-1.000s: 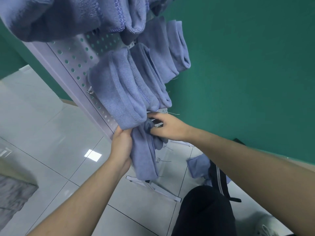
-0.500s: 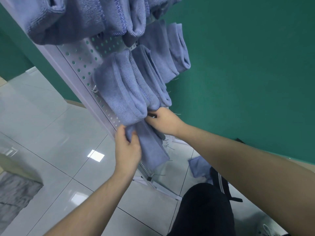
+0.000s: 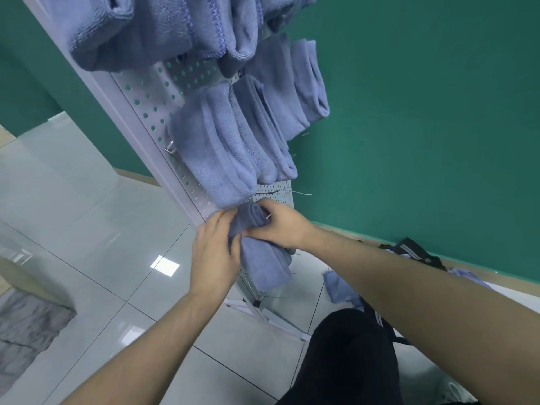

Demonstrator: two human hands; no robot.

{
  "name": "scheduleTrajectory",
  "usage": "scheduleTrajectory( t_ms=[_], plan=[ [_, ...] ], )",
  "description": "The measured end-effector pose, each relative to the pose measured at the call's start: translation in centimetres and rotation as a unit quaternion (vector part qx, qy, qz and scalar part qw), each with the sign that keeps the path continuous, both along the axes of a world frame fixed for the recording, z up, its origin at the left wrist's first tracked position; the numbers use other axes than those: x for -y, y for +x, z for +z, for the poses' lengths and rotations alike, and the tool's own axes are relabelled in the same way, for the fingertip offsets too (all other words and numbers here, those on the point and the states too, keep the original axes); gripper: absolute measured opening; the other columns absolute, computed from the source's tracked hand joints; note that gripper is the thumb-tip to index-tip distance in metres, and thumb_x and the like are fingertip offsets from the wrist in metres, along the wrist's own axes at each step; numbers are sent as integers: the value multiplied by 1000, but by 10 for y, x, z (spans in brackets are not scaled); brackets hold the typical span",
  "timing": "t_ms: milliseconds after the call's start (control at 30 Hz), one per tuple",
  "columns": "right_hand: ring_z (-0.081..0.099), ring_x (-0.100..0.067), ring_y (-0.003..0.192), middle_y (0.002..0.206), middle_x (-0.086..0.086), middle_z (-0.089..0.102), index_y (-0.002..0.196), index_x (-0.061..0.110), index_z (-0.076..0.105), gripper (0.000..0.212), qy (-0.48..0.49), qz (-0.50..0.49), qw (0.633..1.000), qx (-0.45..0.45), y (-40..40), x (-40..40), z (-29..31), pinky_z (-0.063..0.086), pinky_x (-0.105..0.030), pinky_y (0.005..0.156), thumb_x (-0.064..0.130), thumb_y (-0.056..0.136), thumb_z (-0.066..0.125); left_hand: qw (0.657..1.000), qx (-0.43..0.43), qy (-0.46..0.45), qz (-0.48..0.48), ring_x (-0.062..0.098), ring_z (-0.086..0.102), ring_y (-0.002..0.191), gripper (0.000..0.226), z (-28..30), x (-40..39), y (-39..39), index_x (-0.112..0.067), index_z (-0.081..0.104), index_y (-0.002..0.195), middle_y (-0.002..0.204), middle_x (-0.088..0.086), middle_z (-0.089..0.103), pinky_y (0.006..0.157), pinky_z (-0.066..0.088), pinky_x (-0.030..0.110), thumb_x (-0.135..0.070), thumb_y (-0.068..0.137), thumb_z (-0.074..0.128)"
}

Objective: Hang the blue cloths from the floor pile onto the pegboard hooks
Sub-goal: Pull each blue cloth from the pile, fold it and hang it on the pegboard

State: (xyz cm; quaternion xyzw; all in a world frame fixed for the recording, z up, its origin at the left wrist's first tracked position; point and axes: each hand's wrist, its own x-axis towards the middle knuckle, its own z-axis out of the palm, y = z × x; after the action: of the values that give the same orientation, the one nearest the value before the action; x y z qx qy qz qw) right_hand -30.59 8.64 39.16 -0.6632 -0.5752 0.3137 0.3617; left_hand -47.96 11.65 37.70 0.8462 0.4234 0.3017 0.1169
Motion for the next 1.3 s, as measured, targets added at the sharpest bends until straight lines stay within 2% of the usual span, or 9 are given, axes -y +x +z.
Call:
scheduleTrajectory(
  t_ms=[200,333,467,733,967,1067,1133,1233,1300],
  plan=[
    [54,-11,70,89,2,62,85,24,49,38,-8,-17,1000,12,0,10,-12,46,-33,69,33,76,85,999,18,-49,-12,18,62,89,56,5,9,-6,-26,49,139,137,-13,39,78,52,34,-5,89,63],
    [57,-4,55,90,8,61,96,34,54,39,-45,-7,999,-19,16,33,-18,51,-27,63,41,75,85,999,1,-34,-14,17,54,71,44,11,30,-2,-26,56,128,127,-10,37,62,49,33,-15,87,67],
    [56,-6,72,92,11,62,102,39,55,42,-66,-49,997,-12,49,66,-30,52,-32,84,48,74,85,995,-28,-40,-89,15,57,85,37,18,49,26,-26,59,125,128,-9,42,73,52,35,-20,89,66],
    [60,-10,74,96,-3,70,108,26,59,34,-87,-165,982,-30,140,158,-44,48,-27,81,33,83,81,970,-131,-72,-193,9,53,64,31,6,69,132,-30,55,123,125,-14,44,72,47,34,-36,94,60],
    [58,-18,73,78,7,64,96,30,59,20,-141,-283,949,-12,221,231,-88,55,-41,80,24,87,76,934,-204,-160,-245,20,64,87,35,-48,78,232,-30,53,128,135,-11,45,88,50,39,-41,95,58],
    [54,-18,73,75,8,59,100,22,60,14,-162,-328,931,-8,250,249,-115,45,-13,60,19,92,71,918,-218,-207,-259,23,61,108,36,-86,80,268,-28,55,128,134,-5,48,95,47,37,-39,94,62],
    [51,-17,73,76,9,56,108,15,62,16,-180,-333,926,3,266,255,-137,37,-7,50,20,94,68,907,-227,-242,-259,22,59,112,33,-114,80,290,-27,57,125,129,-3,50,96,45,35,-36,93,63],
    [59,-24,86,87,4,64,113,7,64,19,-220,-326,919,31,284,252,-178,40,-9,61,15,96,64,889,-245,-288,-257,19,57,112,28,-160,75,318,-25,58,119,129,-2,52,98,45,36,-30,92,65],
    [64,-29,98,103,-4,69,117,8,63,22,-256,-306,917,27,296,247,-210,48,-25,81,16,97,62,881,-261,-304,-253,20,57,112,30,-192,69,332,-23,58,120,129,0,55,97,46,35,-28,91,65]
  ],
)
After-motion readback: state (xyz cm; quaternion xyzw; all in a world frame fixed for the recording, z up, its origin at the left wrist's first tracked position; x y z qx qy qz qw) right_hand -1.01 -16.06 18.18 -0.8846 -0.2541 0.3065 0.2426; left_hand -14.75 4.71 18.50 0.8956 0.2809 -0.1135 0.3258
